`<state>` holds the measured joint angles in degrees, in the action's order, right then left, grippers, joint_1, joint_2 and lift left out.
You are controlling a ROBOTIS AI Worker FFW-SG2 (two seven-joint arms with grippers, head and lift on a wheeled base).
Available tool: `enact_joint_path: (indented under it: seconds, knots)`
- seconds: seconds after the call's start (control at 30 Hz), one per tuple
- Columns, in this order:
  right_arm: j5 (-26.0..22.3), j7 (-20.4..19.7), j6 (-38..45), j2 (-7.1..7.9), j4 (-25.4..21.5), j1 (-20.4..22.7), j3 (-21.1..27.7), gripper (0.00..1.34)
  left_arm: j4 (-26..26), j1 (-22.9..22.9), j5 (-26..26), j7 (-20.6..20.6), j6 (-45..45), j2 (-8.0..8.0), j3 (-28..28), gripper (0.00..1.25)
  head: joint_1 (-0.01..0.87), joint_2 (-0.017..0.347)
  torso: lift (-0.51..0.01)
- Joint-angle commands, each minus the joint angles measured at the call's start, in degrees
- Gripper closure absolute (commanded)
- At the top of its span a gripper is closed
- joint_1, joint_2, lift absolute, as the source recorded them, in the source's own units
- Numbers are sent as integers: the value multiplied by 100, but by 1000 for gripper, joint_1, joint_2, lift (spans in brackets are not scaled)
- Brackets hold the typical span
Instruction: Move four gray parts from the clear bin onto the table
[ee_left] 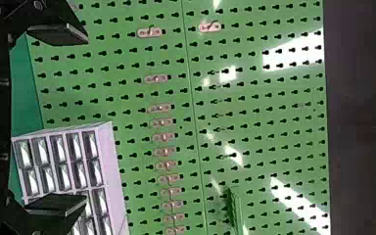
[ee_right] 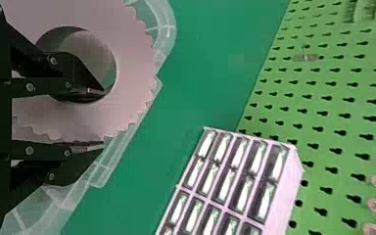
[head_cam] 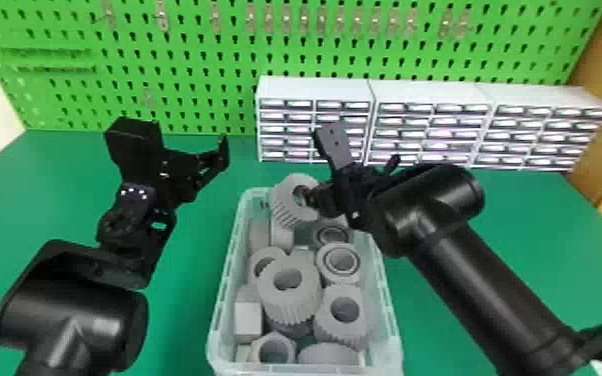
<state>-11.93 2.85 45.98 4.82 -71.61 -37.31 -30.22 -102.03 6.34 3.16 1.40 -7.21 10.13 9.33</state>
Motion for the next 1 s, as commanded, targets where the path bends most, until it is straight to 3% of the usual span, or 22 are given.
enact_joint_path:
  seconds: [0.0, 0.7, 0.97]
  knots:
    - [104, -39, 315, 54, -564, 153, 271, 1211, -10, -28, 0, 1, 0, 6, -19, 139, 686, 26, -50]
    - [429, -434, 1800, 327, -3017, 1094, 1502, 1211, -71, -63, -9, -8, 0, -2, -115, 140, 686, 26, -50]
    - [613, -461, 2424, 362, -3570, 1524, 2047, 1211, -71, -54, -9, -17, 0, -2, -115, 140, 686, 26, -50]
